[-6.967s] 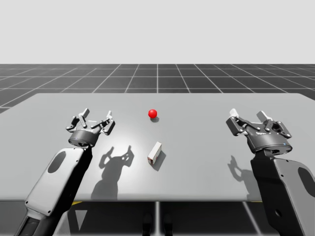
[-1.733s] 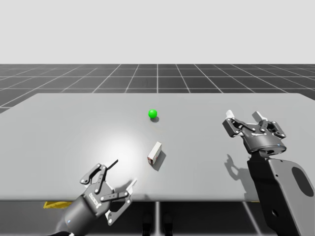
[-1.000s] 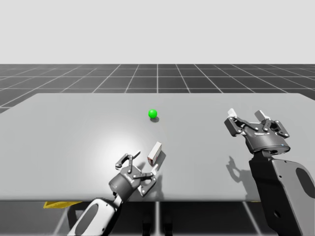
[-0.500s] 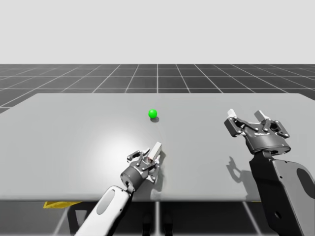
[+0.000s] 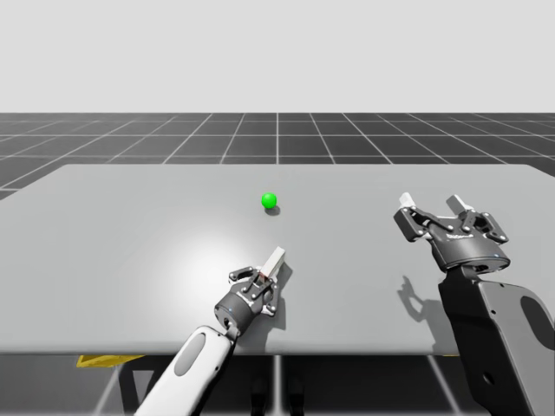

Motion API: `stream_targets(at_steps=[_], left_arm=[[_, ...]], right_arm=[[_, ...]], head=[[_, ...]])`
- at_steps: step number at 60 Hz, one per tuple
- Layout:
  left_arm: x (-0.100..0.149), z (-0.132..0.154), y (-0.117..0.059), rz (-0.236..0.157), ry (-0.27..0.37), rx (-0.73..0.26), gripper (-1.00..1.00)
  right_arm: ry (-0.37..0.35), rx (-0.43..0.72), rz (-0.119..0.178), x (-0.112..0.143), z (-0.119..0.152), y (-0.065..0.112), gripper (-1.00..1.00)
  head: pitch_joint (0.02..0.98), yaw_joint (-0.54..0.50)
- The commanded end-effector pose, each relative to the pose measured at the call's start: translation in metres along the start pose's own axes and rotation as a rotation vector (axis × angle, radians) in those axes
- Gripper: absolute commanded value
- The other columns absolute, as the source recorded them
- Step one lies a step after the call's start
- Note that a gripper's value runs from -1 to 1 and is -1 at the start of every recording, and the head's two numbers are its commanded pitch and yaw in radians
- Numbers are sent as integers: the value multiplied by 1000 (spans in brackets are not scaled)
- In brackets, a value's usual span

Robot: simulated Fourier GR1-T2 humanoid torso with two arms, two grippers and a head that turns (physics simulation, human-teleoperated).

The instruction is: Watch the red light. When it turns green, pick up the object.

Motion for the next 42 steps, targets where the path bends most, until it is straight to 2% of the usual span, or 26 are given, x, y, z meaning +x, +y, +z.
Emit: stream_targets(at_steps=[1, 10, 18, 24, 28, 30, 34, 37, 42], left_arm=[[-15, 2, -5, -15, 49, -70, 1000], [-15, 1, -5, -14, 48, -71, 1000], [-15, 1, -5, -14, 47, -69, 1000], [-7, 4, -3, 16, 31, -66, 1000], [8, 10, 1, 44, 1, -59, 1000], [13, 12, 2, 44, -10, -54, 1000], [29, 19, 4, 25, -31, -38, 1000], [42, 24, 7, -22, -58, -27, 1000], [61, 28, 12, -46, -83, -17, 1000]], right_arm=[[-1, 0, 4, -1, 0, 0, -1000], [-1, -3, 8, -2, 0, 0, -1000], [0, -2, 9, -2, 0, 1, -1000], [0, -2, 13, -3, 0, 1, -1000], [2, -1, 14, -4, 0, 1, -1000], [3, -1, 15, -4, -1, 1, -1000], [8, -1, 19, -6, -2, 1, -1000], [11, 0, 22, -7, -3, 1, -1000], [13, 0, 24, -8, -3, 2, -1000]], head=[[558, 3], [459, 13], [415, 18], [412, 18], [414, 15], [415, 15], [417, 18], [418, 20], [416, 22]])
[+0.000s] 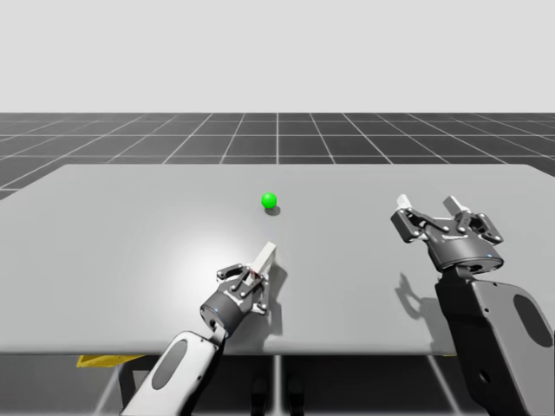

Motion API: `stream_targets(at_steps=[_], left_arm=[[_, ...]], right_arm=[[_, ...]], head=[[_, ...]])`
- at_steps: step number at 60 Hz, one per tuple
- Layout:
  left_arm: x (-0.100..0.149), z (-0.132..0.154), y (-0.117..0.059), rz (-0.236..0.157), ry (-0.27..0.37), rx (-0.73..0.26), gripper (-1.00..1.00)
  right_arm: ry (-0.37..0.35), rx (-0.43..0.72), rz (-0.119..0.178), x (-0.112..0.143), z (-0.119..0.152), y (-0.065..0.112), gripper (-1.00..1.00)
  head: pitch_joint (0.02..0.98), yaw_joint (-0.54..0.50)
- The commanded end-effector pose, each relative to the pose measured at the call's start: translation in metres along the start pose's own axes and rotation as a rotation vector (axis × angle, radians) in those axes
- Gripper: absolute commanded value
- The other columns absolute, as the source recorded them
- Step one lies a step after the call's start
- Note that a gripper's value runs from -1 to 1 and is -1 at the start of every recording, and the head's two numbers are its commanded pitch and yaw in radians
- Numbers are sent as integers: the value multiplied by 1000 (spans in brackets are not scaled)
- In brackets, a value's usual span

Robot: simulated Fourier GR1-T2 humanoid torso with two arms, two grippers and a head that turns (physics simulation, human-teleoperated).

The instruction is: Watch the red light. When it turns green, pick up the object.

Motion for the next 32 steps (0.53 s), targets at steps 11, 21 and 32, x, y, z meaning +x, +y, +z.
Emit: stream_targets(at_steps=[11, 21, 32], left_arm=[[80, 10, 12, -103, -144, -22, 1000], [115, 11, 19, -155, -204, 7, 1000], [163, 17, 26, -172, -313, 70, 1000]], right_arm=[[7, 3, 6, -3, -2, 0, -1000], [13, 6, 10, -4, -3, 0, -1000], [28, 22, 22, -6, -3, 0, -1000]], head=[[411, 23], [406, 25], [399, 30]])
